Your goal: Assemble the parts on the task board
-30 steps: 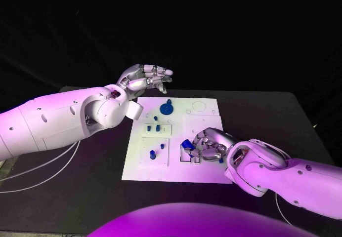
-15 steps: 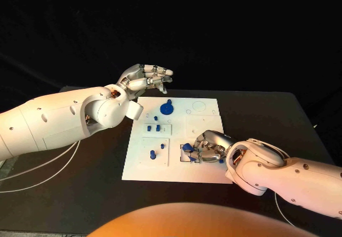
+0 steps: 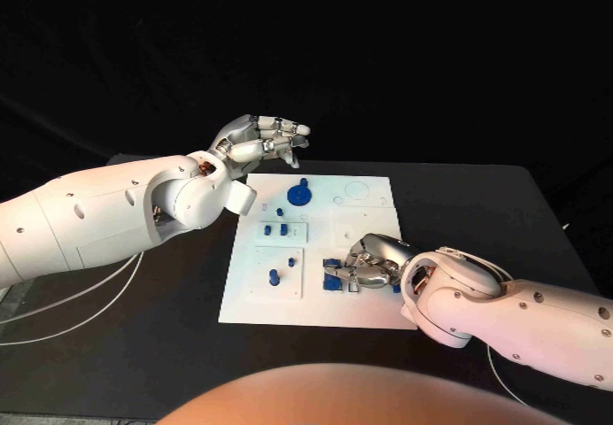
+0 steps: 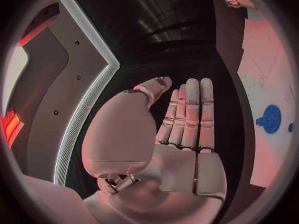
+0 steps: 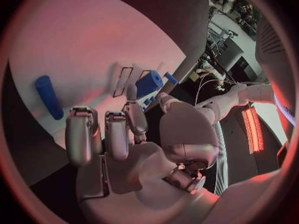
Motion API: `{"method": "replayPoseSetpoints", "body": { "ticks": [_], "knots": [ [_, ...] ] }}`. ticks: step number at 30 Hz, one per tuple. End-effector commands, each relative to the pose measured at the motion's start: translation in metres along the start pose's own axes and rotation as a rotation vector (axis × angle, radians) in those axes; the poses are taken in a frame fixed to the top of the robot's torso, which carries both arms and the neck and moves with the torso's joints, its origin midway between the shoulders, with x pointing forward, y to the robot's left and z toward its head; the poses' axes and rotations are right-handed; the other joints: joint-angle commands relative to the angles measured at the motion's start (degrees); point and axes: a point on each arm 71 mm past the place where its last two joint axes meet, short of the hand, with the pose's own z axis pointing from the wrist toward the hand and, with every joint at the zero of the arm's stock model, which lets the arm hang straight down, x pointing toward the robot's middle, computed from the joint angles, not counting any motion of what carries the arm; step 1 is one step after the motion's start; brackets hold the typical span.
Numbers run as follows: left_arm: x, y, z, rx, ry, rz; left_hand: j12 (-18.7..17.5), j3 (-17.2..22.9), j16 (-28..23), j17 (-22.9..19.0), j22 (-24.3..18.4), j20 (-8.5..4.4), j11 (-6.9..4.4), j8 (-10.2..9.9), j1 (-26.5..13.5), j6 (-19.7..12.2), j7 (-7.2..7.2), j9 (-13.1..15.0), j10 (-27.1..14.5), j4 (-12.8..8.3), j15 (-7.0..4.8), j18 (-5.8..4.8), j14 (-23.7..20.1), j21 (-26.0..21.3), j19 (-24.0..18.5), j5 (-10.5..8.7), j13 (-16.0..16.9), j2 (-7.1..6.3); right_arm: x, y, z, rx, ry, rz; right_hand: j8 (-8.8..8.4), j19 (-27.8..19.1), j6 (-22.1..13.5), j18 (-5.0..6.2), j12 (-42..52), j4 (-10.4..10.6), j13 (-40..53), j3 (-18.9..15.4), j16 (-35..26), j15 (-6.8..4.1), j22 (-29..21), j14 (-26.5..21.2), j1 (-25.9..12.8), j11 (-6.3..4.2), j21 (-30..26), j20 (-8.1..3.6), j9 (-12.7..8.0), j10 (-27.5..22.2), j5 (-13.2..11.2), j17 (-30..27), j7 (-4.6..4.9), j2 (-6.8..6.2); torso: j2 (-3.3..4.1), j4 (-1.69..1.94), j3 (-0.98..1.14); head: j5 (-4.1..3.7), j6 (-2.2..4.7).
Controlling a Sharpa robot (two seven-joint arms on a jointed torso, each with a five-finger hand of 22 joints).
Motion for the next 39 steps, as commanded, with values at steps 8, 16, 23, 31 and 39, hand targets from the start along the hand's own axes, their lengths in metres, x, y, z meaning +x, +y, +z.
{"method": "replayPoseSetpoints", "body": {
  "ticks": [8,16,23,31,39],
  "knots": [
    [0.002,-0.001,0.000,0.003,0.017,-0.005,0.34,0.03,0.14,-0.04,-0.16,0.25,-0.10,-0.35,-0.46,-0.51,-0.05,0.14,-0.35,0.38,0.12,0.74,-0.21,-0.50,0.00,0.26,0.02,0.06,-0.001,0.002,0.000,-0.010,-0.028,-0.010,-0.37,2.47,-1.33,-0.44,-1.61,0.00,-1.04,-2.07,-0.14,-0.12,12.09,3.88,-2.38,0.35,-1.21,-0.09,0.14,-1.27,0.17,3.48,0.22,1.02,-0.05,-0.08,0.03,0.07,0.00],
    [0.001,-0.001,-0.001,0.003,0.014,-0.004,0.35,0.04,0.15,-0.03,-0.17,0.25,-0.10,-0.35,-0.44,-0.52,-0.05,0.14,-0.36,0.38,0.12,0.74,-0.21,-0.51,0.01,0.27,0.02,0.06,-0.003,0.005,-0.011,-0.055,-0.041,-0.008,-0.10,2.75,-1.25,-0.56,-0.91,-0.64,0.05,-2.06,-0.05,-0.21,12.31,3.97,5.68,0.22,-0.68,-0.11,0.46,-0.58,3.75,3.80,0.06,0.81,-0.08,-0.07,0.08,0.19,0.00],
    [0.000,-0.001,-0.001,0.003,0.011,-0.003,0.36,0.05,0.16,-0.03,-0.19,0.25,-0.11,-0.36,-0.41,-0.52,-0.05,0.15,-0.37,0.37,0.11,0.75,-0.20,-0.53,0.04,0.27,0.02,0.06,-0.004,0.002,-0.022,-0.072,-0.027,-0.020,-0.23,3.00,-0.97,-0.69,0.29,-1.97,1.47,-0.20,0.15,-0.36,12.49,4.09,14.33,0.04,-0.14,-0.25,0.31,0.32,-0.39,4.40,-0.11,-0.26,-0.07,-0.13,0.03,0.29,0.00],
    [-0.001,-0.001,-0.002,0.002,0.009,-0.002,0.36,0.05,0.16,-0.03,-0.19,0.25,-0.11,-0.36,-0.41,-0.52,-0.05,0.15,-0.37,0.37,0.11,0.75,-0.20,-0.53,0.04,0.27,0.02,0.06,-0.015,-0.020,-0.031,-0.025,-0.081,-0.011,-0.78,2.77,-1.37,-0.56,-0.73,-1.96,0.84,0.64,0.01,-0.28,12.31,4.01,16.67,0.18,-0.82,-0.22,-0.02,-0.24,0.13,4.09,0.10,-0.71,-0.12,-0.14,0.07,0.01,0.00],
    [-0.003,-0.001,-0.002,0.002,0.005,0.000,0.36,0.05,0.16,-0.03,-0.19,0.25,-0.11,-0.36,-0.41,-0.52,-0.05,0.15,-0.37,0.37,0.11,0.75,-0.20,-0.53,0.04,0.27,0.02,0.06,-0.038,-0.057,-0.052,0.061,-0.183,-0.025,-2.96,1.95,-3.69,-0.13,-3.79,-1.63,-1.19,1.24,-0.52,0.54,11.67,3.72,19.26,1.20,-3.14,0.41,-0.93,-2.30,0.71,3.02,1.32,-2.38,-0.16,-0.20,-0.01,-1.33,0.00]
  ]
}}
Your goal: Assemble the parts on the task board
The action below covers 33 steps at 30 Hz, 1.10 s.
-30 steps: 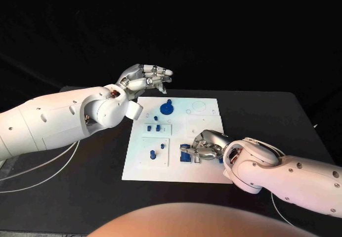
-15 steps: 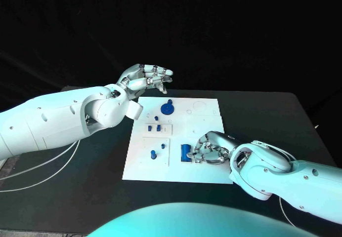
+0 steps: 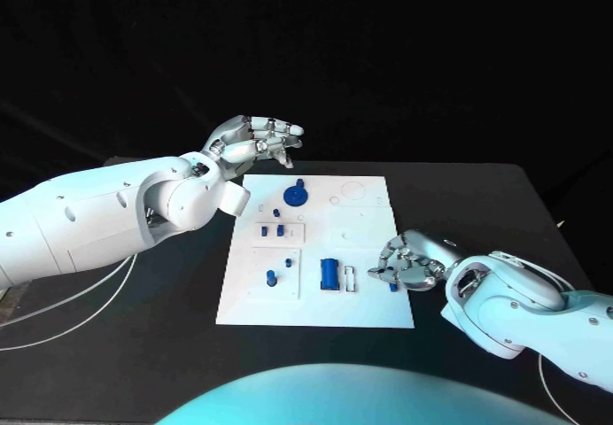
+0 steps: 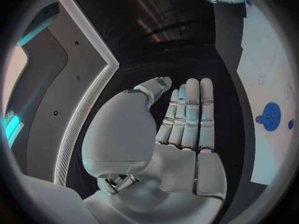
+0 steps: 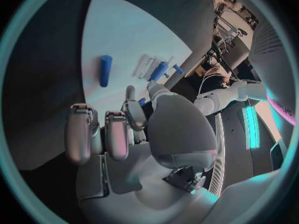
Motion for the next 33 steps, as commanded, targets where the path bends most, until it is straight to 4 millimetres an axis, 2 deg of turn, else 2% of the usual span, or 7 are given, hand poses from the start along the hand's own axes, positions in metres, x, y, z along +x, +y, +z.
{"method": "replayPoseSetpoints", "body": {
  "ticks": [1,5,9,13,19,23,33],
  "knots": [
    [0.002,-0.001,0.000,0.007,0.014,-0.004,0.36,0.05,0.16,-0.04,-0.05,0.26,-0.11,-0.36,-0.41,-0.52,-0.05,0.09,-0.37,0.37,0.11,0.75,-0.20,-0.15,0.04,0.27,0.02,0.06,-0.010,-0.011,-0.005,0.016,-0.066,-0.026,-0.87,1.82,-0.89,-0.06,-1.02,-0.03,-0.67,0.45,-0.29,0.69,11.61,3.67,1.04,0.25,-0.87,0.53,-0.35,-0.86,-0.10,2.81,0.39,-0.46,0.04,-0.01,-0.02,-0.72,0.00],
    [0.002,-0.001,0.000,0.007,0.014,-0.004,0.36,0.05,0.16,-0.04,-0.05,0.26,-0.11,-0.36,-0.41,-0.52,-0.05,0.09,-0.37,0.37,0.11,0.75,-0.20,-0.15,0.04,0.27,0.02,0.06,-0.013,-0.026,-0.008,0.049,-0.076,-0.072,-1.65,1.58,-1.49,0.06,-2.03,0.07,-1.37,0.46,-0.41,1.00,11.42,3.61,1.79,0.60,-1.55,0.80,-0.66,-1.55,-0.45,2.63,0.78,-0.94,0.08,-0.14,0.11,-0.95,0.00],
    [0.002,-0.001,0.000,0.007,0.015,-0.004,0.43,0.06,0.21,-0.03,-0.14,0.26,-0.11,-0.35,-0.37,-0.52,-0.05,0.14,-0.40,0.41,0.10,0.75,-0.22,-0.26,0.15,0.27,0.03,0.07,-0.012,-0.035,-0.010,0.066,-0.082,-0.120,-2.00,1.50,-1.59,0.10,-2.33,0.32,-1.54,0.16,-0.46,1.16,11.37,3.58,1.91,0.78,-1.77,0.96,-0.79,-1.77,-0.83,2.60,0.95,-1.52,0.09,-0.15,0.13,-0.97,0.00],
    [0.002,-0.001,0.000,0.007,0.015,-0.004,0.43,0.06,0.21,-0.03,-0.14,0.26,-0.11,-0.35,-0.37,-0.52,-0.05,0.14,-0.40,0.41,0.10,0.75,-0.22,-0.26,0.15,0.27,0.03,0.07,-0.008,-0.039,-0.011,0.071,-0.078,-0.142,-1.99,1.54,-1.30,0.08,-2.26,0.69,-1.47,-0.09,-0.44,1.22,11.40,3.59,1.71,0.81,-1.67,1.04,-0.76,-1.73,-0.99,2.67,0.95,-1.70,0.12,0.07,0.11,-1.11,0.00],
    [0.002,-0.001,0.000,0.007,0.015,-0.004,0.43,0.06,0.21,-0.03,-0.14,0.26,-0.11,-0.35,-0.37,-0.52,-0.05,0.14,-0.40,0.41,0.10,0.75,-0.22,-0.26,0.15,0.27,0.03,0.07,-0.001,-0.039,-0.008,0.076,-0.059,-0.148,-1.89,1.56,-0.95,0.08,-2.25,0.98,-1.46,-0.26,-0.45,1.22,11.41,3.59,1.54,0.78,-1.64,1.09,-0.71,-1.71,-1.11,2.67,0.89,-1.74,0.19,0.22,0.03,-1.07,0.00],
    [0.001,-0.001,0.000,0.006,0.014,-0.004,0.43,0.06,0.21,-0.03,-0.14,0.26,-0.11,-0.35,-0.37,-0.52,-0.05,0.14,-0.40,0.41,0.10,0.75,-0.22,-0.26,0.15,0.27,0.03,0.07,0.006,-0.036,-0.006,0.068,-0.049,-0.140,-1.88,1.54,-0.90,0.09,-2.29,1.05,-1.49,-0.30,-0.48,1.22,11.40,3.58,1.47,0.77,-1.70,1.09,-0.70,-1.73,-1.13,2.61,0.88,-1.73,0.20,0.09,0.04,-0.91,0.00],
    [0.000,-0.001,-0.001,0.005,0.011,-0.003,0.43,0.06,0.21,-0.03,-0.14,0.26,-0.11,-0.35,-0.37,-0.52,-0.05,0.14,-0.40,0.41,0.10,0.75,-0.22,-0.26,0.15,0.27,0.03,0.07,0.011,-0.028,-0.004,0.041,-0.055,-0.119,-1.72,1.72,-0.34,0.01,-1.67,1.24,-1.00,-0.28,-0.40,1.14,11.53,3.63,1.40,0.64,-1.26,1.10,-0.62,-1.31,-0.93,2.85,0.71,-1.26,0.12,0.07,0.01,-0.80,0.00]
  ]
}}
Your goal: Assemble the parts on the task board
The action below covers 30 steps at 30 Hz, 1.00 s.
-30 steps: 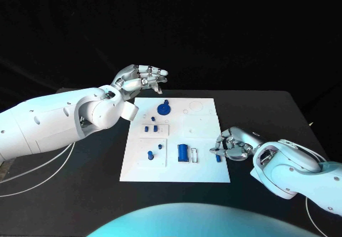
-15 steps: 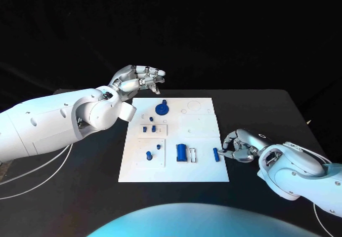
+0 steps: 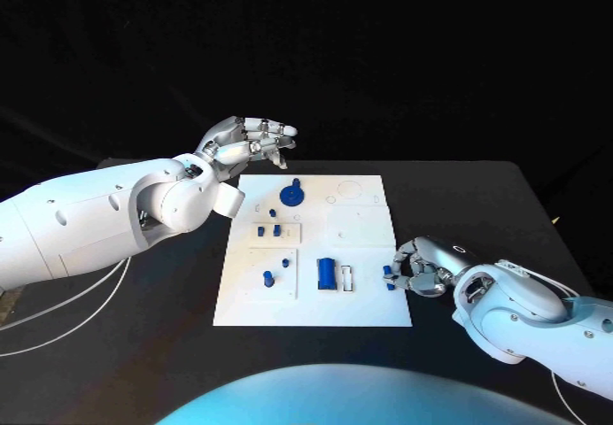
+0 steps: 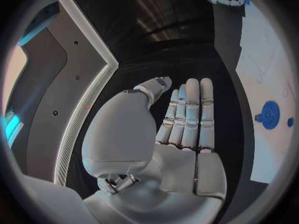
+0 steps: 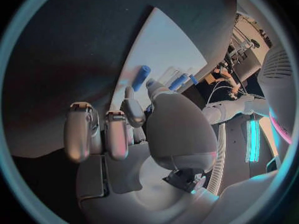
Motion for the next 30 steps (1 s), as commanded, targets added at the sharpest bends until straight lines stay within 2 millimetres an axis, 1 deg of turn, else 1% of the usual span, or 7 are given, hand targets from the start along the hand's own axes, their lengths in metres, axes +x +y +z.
{"method": "replayPoseSetpoints", "body": {
  "ticks": [1,13,20,22,24,27,30],
  "knots": [
    [0.002,-0.001,0.000,0.007,0.014,-0.004,0.18,0.06,0.21,-0.04,-0.06,0.26,-0.11,-0.35,-0.37,-0.52,-0.05,0.06,-0.41,0.41,0.10,0.76,-0.22,-0.26,0.15,0.27,0.03,0.07,0.001,0.003,0.000,-0.012,-0.007,-0.009,0.11,1.66,0.41,0.00,0.36,0.33,0.10,-0.01,-0.17,0.38,11.52,3.53,-0.30,-0.20,0.38,0.56,0.11,0.14,-0.06,2.84,0.00,0.10,-0.06,-0.03,-0.01,0.07,0.01],
    [0.002,-0.001,0.000,0.006,0.014,-0.004,0.25,0.09,0.24,-0.04,-0.13,0.25,-0.13,-0.34,-0.32,-0.51,-0.06,0.10,-0.42,0.44,0.10,0.76,-0.24,-0.36,0.23,0.28,0.04,0.09,0.011,-0.002,0.005,0.016,0.059,-0.061,0.21,1.69,1.04,0.01,0.30,-0.29,0.10,0.64,-0.25,0.08,11.53,3.52,1.75,-0.54,0.34,0.35,0.26,0.18,0.18,2.74,-0.36,0.29,-0.06,-0.02,0.04,0.20,0.01],
    [0.001,-0.001,0.000,0.006,0.014,-0.004,0.27,0.12,0.25,-0.04,-0.15,0.25,-0.13,-0.33,-0.28,-0.50,-0.07,0.12,-0.43,0.44,0.09,0.77,-0.24,-0.38,0.26,0.29,0.05,0.13,0.016,-0.002,0.006,0.017,0.076,-0.091,0.03,1.71,1.30,0.00,0.30,-1.58,0.20,1.70,-0.31,-0.11,11.55,3.52,5.00,-0.75,0.32,0.17,0.28,0.18,0.25,2.72,-0.54,-0.25,-0.10,-0.04,-0.03,0.21,0.01],
    [0.001,-0.001,0.000,0.005,0.014,-0.004,0.27,0.12,0.25,-0.04,-0.15,0.25,-0.13,-0.33,-0.28,-0.50,-0.07,0.12,-0.43,0.44,0.09,0.77,-0.24,-0.38,0.26,0.29,0.05,0.13,0.017,-0.001,0.006,0.015,0.080,-0.097,-0.01,1.76,1.63,-0.03,0.30,-2.44,0.26,2.74,-0.31,-0.23,11.59,3.53,6.85,-0.88,0.42,0.06,0.26,0.18,-0.73,2.78,-0.67,-0.36,-0.13,-0.05,-0.04,0.20,0.01],
    [0.001,-0.001,0.000,0.005,0.013,-0.004,0.27,0.12,0.25,-0.04,-0.15,0.25,-0.13,-0.33,-0.28,-0.50,-0.07,0.12,-0.43,0.44,0.09,0.77,-0.24,-0.38,0.26,0.29,0.05,0.13,0.018,0.000,0.006,0.012,0.082,-0.102,-0.14,1.82,1.96,-0.06,0.38,-3.08,0.37,4.16,-0.30,-0.30,11.64,3.56,8.26,-0.97,0.53,-0.03,0.17,0.25,-2.82,2.88,-0.78,-0.48,-0.11,-0.04,-0.03,0.16,0.01],
    [0.001,-0.001,0.000,0.005,0.013,-0.003,0.27,0.12,0.25,-0.04,-0.15,0.25,-0.13,-0.33,-0.28,-0.50,-0.07,0.12,-0.43,0.44,0.09,0.77,-0.24,-0.38,0.26,0.29,0.05,0.13,0.019,0.002,0.006,0.008,0.080,-0.106,-0.17,1.89,2.39,-0.09,0.51,-3.75,0.52,5.78,-0.29,-0.42,11.69,3.57,9.53,-1.12,0.69,-0.12,0.10,0.36,-2.42,2.95,-0.94,-0.37,-0.12,-0.01,-0.05,0.18,0.01],
    [0.001,-0.001,-0.001,0.005,0.013,-0.003,0.30,0.16,0.26,-0.04,-0.18,0.24,-0.14,-0.33,-0.21,-0.50,-0.07,0.14,-0.44,0.44,0.08,0.77,-0.25,-0.42,0.31,0.29,0.05,0.17,0.019,0.003,0.005,0.005,0.071,-0.106,-0.32,1.98,3.01,-0.13,0.57,-5.35,0.68,10.05,-0.29,-0.65,11.76,3.60,11.44,-1.37,0.87,-0.36,-0.07,0.43,-2.10,3.07,-1.17,-0.06,-0.15,0.03,-0.05,0.14,0.01]
  ]
}}
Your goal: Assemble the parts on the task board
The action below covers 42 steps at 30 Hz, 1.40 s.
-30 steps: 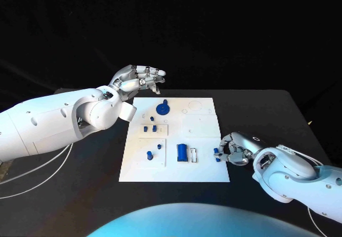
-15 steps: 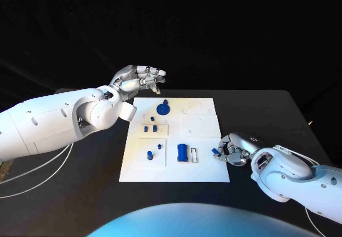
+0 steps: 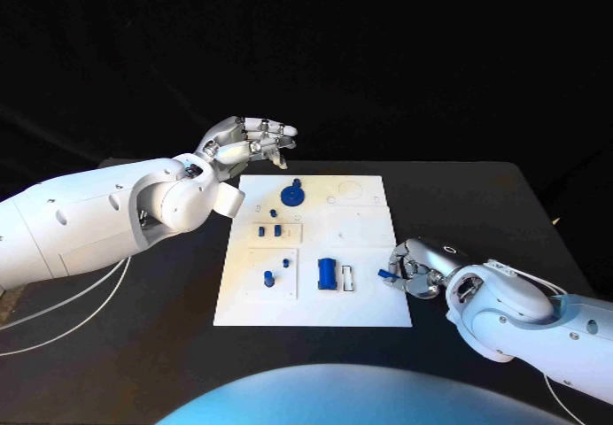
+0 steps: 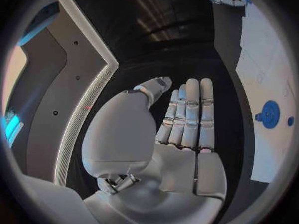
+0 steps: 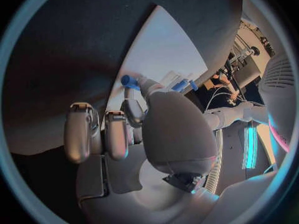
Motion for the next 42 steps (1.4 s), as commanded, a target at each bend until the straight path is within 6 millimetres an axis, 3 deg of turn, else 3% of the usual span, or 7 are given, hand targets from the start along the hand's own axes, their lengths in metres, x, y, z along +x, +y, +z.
{"method": "replayPoseSetpoints", "body": {
  "ticks": [1,6,14,21,29,37,42],
  "knots": [
    [0.002,-0.001,0.000,0.007,0.015,-0.004,0.30,-0.01,0.26,-0.04,-0.11,0.24,-0.14,-0.33,-0.21,-0.50,-0.07,0.10,-0.44,0.27,0.08,0.77,-0.25,-0.41,0.31,0.29,0.05,0.17,0.011,-0.003,-0.002,0.024,0.055,-0.042,0.31,2.01,0.91,-0.15,0.36,-1.16,0.13,3.34,-0.29,-0.44,11.80,3.80,1.51,-0.48,0.37,-0.40,0.22,-0.07,1.73,3.11,-0.18,0.54,-0.03,0.06,-0.02,-0.07,0.01],
    [0.002,-0.001,0.000,0.007,0.014,-0.004,0.31,0.02,0.26,-0.05,-0.12,0.23,-0.15,-0.33,-0.14,-0.50,-0.07,0.11,-0.45,0.25,0.07,0.77,-0.26,-0.42,0.33,0.30,0.05,0.19,0.008,0.002,-0.004,0.014,0.020,-0.013,0.81,2.16,1.25,-0.22,0.85,-2.63,0.54,7.40,-0.24,-0.65,11.90,3.86,1.06,-0.75,0.70,-0.58,0.70,0.49,3.51,3.32,-0.55,0.56,-0.02,0.02,-0.05,-0.08,0.01],
    [0.002,-0.001,0.000,0.007,0.014,-0.004,0.31,0.02,0.26,-0.05,-0.12,0.23,-0.15,-0.33,-0.14,-0.50,-0.07,0.11,-0.45,0.25,0.07,0.77,-0.26,-0.42,0.33,0.30,0.05,0.19,-0.006,0.023,-0.005,-0.038,-0.046,0.095,2.25,2.47,0.13,-0.38,1.77,-3.25,1.31,12.05,-0.08,-0.75,12.11,3.98,-4.23,-0.81,1.50,-0.72,2.63,1.73,5.28,3.77,-0.59,0.69,0.04,-0.07,0.03,-0.03,0.01],
    [0.003,-0.001,0.001,0.007,0.018,-0.005,0.31,0.02,0.26,-0.05,-0.12,0.23,-0.15,-0.33,-0.14,-0.50,-0.07,0.11,-0.45,0.25,0.07,0.77,-0.26,-0.42,0.33,0.30,0.05,0.19,-0.007,0.045,-0.001,-0.094,-0.046,0.176,2.38,2.39,0.09,-0.33,1.75,-3.25,1.33,12.50,-0.14,-0.76,12.04,3.96,-4.94,-0.83,1.24,-0.73,2.81,1.77,5.43,3.65,-0.62,0.71,0.04,-0.05,0.08,-0.25,0.01],
    [0.003,-0.001,0.000,0.008,0.019,-0.006,0.36,0.08,0.28,-0.05,-0.14,0.21,-0.15,-0.33,0.00,-0.50,-0.08,0.14,-0.47,0.19,0.06,0.77,-0.27,-0.45,0.40,0.30,0.06,0.21,-0.002,0.054,0.006,-0.109,-0.012,0.187,2.52,2.39,-0.01,-0.33,1.84,-3.17,1.44,12.87,-0.14,-0.75,12.04,3.96,-6.04,-0.80,1.24,-0.73,3.03,1.85,5.40,3.66,-0.58,0.65,0.14,0.02,0.04,-0.19,0.01],
    [0.003,-0.001,0.000,0.007,0.020,-0.006,0.36,0.08,0.28,-0.05,-0.14,0.21,-0.15,-0.33,0.00,-0.50,-0.08,0.14,-0.47,0.19,0.06,0.77,-0.27,-0.45,0.40,0.30,0.06,0.21,0.008,0.059,0.012,-0.125,0.061,0.132,3.01,2.94,1.03,-0.64,4.15,-0.19,3.29,12.87,0.64,-0.85,12.47,4.34,-12.19,-0.97,2.89,-0.80,3.43,3.31,2.42,5.40,-0.81,1.57,0.10,-0.02,0.16,-0.11,0.01],
    [0.003,-0.001,0.000,0.007,0.020,-0.006,0.36,0.08,0.28,-0.05,-0.14,0.21,-0.15,-0.33,0.00,-0.50,-0.08,0.14,-0.47,0.19,0.06,0.77,-0.27,-0.45,0.40,0.30,0.06,0.21,0.012,0.060,0.015,-0.121,0.081,0.106,3.22,2.98,1.71,-0.67,5.42,0.77,4.31,12.51,0.65,-0.96,12.50,4.32,-14.10,-1.12,3.04,-0.88,3.51,4.04,1.71,5.43,-1.00,1.58,0.08,-0.01,0.08,-0.11,0.01]
  ]
}}
